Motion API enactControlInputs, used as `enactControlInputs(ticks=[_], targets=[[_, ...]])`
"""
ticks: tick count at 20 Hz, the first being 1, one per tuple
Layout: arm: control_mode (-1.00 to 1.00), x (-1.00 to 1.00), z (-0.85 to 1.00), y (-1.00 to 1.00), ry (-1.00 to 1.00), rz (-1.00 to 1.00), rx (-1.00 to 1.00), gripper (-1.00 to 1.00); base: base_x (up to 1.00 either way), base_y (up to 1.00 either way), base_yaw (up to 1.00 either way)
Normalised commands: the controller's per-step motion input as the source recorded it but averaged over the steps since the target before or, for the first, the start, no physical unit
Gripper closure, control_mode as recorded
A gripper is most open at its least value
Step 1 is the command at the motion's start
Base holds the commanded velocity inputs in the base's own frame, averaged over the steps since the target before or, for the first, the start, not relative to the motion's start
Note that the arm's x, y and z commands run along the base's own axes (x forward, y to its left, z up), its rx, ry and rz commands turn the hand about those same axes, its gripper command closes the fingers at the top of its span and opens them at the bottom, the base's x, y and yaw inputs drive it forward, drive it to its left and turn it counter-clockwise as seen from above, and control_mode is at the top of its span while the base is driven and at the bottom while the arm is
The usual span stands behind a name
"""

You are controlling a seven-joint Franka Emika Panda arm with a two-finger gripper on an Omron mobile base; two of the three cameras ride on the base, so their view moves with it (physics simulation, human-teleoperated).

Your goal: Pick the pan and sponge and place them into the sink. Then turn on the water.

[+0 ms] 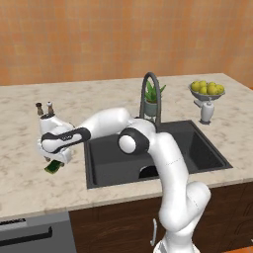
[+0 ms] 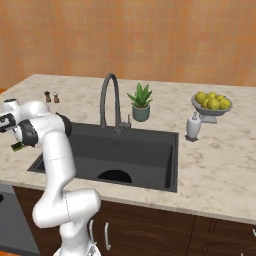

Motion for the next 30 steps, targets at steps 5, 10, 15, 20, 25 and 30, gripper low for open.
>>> enactControlInputs(ticks=[5,10,15,20,25,30], targets=[[-1.0,0.0,-0.36,0.0,0.0,0.0,0.0,-1.0,0.0,0.0,0.0],[-1.0,0.0,-0.43,0.05,-0.07,0.0,0.0,-1.0,0.0,0.0,0.0],[-1.0,-0.01,-0.58,0.11,-0.17,0.0,0.02,1.0,0.0,0.0,0.0],[-1.0,-0.12,-0.7,-0.05,-0.32,0.0,0.1,1.0,0.0,0.0,0.0],[-1.0,-0.13,-0.66,-0.27,-0.25,0.0,0.15,1.0,0.0,0.0,0.0],[-1.0,-0.17,0.45,-0.15,0.03,-0.1,0.04,1.0,0.0,0.0,0.0]])
